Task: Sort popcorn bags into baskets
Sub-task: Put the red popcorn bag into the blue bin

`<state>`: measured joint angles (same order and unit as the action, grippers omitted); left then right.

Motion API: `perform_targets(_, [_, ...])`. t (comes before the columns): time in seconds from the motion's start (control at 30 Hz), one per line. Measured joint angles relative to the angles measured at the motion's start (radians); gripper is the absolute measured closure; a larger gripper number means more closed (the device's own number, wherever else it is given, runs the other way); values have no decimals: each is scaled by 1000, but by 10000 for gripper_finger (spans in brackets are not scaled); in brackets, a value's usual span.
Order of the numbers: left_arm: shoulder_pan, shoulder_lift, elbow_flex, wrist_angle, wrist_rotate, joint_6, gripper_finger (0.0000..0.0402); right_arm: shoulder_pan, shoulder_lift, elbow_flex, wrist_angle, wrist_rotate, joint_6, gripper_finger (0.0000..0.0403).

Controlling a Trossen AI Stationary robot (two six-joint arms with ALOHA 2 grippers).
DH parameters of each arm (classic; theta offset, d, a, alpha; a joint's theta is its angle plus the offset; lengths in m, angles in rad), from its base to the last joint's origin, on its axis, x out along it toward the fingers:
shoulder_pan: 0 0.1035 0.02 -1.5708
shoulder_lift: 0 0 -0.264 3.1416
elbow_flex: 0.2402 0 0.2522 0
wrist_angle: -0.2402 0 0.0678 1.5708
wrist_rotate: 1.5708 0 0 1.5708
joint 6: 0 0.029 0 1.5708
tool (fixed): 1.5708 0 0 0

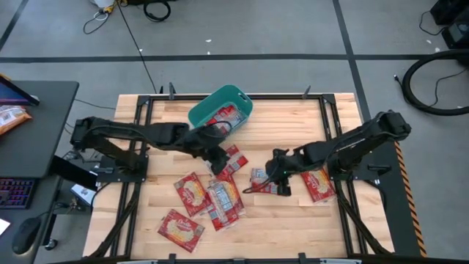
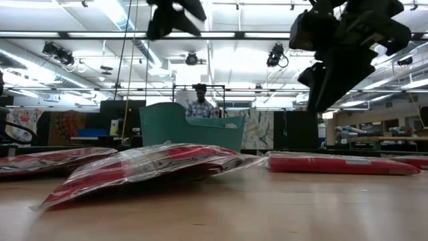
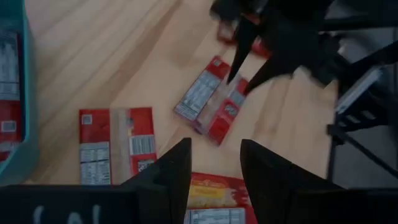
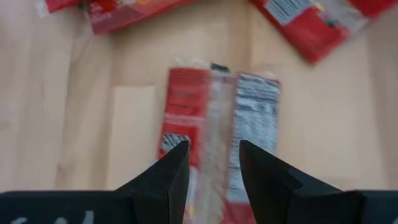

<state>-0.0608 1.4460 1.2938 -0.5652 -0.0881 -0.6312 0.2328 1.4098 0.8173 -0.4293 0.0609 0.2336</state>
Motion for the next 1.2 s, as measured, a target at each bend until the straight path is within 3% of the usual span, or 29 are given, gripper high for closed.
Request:
perform_targets(0.37, [-51, -156, 0, 155, 14, 0, 260, 40, 193, 0, 62, 127, 30, 257])
perform_targets(0.57, [-77, -183, -1, 163, 19, 11, 260, 8, 231, 2, 55, 111, 31, 260])
perform_targets(0.7, [-100, -184, -2, 166, 22, 14, 260, -1, 249, 5, 54, 106, -10, 289])
perform_targets(0.93, [-135, -184, -2, 164, 22, 14, 260, -27, 245, 3, 60, 97, -30, 387])
perform_targets(1.2, [-135, -184, -2, 173, 22, 14, 260, -67, 212, 16, 3, 68, -105, 397])
